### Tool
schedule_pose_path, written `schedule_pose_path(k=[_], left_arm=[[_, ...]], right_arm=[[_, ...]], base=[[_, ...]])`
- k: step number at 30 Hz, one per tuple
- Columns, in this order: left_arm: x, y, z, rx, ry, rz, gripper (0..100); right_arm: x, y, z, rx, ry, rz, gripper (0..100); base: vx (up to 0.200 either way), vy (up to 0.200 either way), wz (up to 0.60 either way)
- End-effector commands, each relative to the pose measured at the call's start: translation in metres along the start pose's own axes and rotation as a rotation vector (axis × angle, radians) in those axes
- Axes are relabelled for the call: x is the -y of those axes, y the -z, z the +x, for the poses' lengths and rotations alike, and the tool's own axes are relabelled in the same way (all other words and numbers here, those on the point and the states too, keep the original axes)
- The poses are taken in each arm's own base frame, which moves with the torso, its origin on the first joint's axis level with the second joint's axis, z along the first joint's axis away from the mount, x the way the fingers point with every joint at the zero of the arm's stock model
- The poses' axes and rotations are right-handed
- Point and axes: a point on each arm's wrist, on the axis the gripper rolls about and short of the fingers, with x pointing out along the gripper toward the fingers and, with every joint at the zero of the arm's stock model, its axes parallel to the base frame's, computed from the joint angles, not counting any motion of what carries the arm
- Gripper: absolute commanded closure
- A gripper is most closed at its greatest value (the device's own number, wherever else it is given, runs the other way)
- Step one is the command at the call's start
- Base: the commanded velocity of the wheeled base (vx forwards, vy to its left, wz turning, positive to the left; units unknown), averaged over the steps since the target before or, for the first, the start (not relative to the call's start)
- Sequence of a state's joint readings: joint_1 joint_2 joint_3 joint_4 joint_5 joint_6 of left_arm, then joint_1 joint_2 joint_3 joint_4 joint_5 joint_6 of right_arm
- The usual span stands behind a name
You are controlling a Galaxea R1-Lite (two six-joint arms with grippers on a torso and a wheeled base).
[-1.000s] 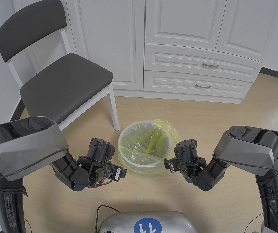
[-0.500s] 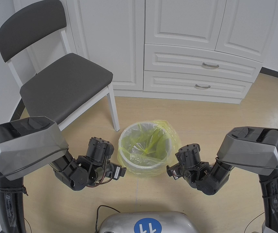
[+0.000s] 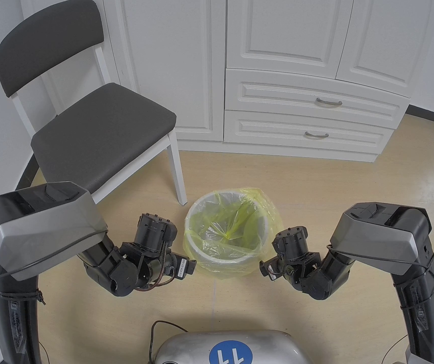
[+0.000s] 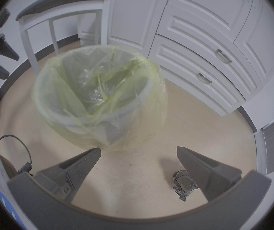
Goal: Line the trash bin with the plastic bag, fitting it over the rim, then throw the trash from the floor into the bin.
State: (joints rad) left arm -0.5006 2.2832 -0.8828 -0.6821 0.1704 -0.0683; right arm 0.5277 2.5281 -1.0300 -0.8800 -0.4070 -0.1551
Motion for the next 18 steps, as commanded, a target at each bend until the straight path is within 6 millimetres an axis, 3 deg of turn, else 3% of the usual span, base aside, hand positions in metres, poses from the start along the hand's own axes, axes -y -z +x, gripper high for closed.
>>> schedule_pose_path(k=[1,8,18], left_arm=[[0.000,0.001,0.006,-0.003,-0.003,-0.005,0],[0.000,0.000,0.007,0.014,-0.004,-0.008,0],[0.001,0.002,0.010,0.014,-0.005,-0.008,0]], right_arm=[[0.001,0.003,0.016,-0.006,0.012,0.033,0],[-0.002,-0.007,0.030,0.050,0.007,0.132,0],[-0.028,-0.019,0.028,0.101,-0.150,0.274,0]], base=[[0.000,0.000,0.00],[0.000,0.000,0.00],[0.000,0.000,0.00]])
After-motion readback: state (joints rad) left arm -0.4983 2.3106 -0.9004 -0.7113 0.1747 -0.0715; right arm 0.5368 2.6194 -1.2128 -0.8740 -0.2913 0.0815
